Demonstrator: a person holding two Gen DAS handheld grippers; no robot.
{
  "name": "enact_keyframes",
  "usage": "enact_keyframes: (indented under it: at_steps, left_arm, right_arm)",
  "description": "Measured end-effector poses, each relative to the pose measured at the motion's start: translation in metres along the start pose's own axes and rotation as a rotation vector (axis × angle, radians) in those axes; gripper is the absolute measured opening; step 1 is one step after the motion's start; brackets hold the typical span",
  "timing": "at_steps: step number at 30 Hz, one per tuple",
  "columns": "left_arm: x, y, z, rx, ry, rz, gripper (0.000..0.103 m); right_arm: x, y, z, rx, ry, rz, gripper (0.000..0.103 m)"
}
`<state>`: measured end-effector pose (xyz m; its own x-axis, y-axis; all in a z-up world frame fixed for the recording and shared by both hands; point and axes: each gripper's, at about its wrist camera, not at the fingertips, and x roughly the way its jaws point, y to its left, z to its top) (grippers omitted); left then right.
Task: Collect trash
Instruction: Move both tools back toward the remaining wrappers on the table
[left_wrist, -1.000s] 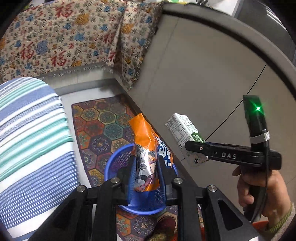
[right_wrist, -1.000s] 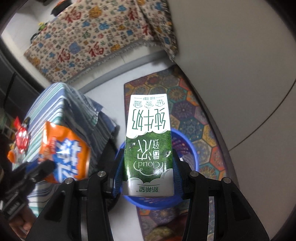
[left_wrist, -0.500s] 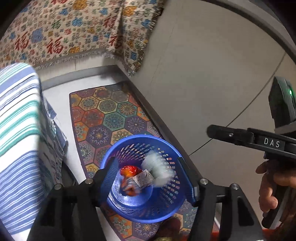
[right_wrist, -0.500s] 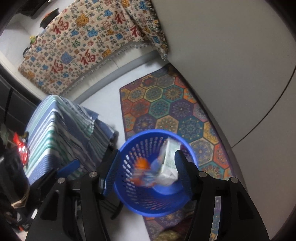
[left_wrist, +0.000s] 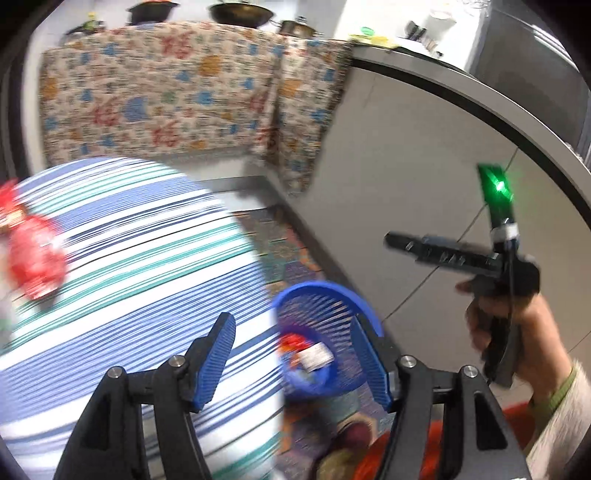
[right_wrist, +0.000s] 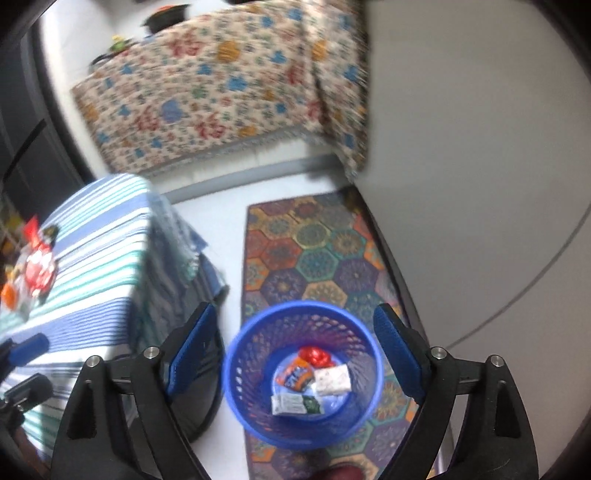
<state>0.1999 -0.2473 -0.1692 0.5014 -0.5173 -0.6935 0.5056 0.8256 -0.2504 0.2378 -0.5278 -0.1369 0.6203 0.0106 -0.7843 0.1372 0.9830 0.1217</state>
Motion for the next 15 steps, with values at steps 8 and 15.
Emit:
enact_keyframes:
  at_steps: [8, 15]
  left_arm:
    - [-0.087, 0.143, -0.065, -0.142, 0.068, 0.281, 0.067]
    - [-0.108, 0.259, -0.068, -0.261, 0.061, 0.442, 0.067]
  right_arm:
    - [-0.013, 0.162, -0.024, -0.197, 0.023, 0.169, 0.101]
    - [0.028, 0.283, -0.058, -0.313, 0.129, 0.166, 0.101]
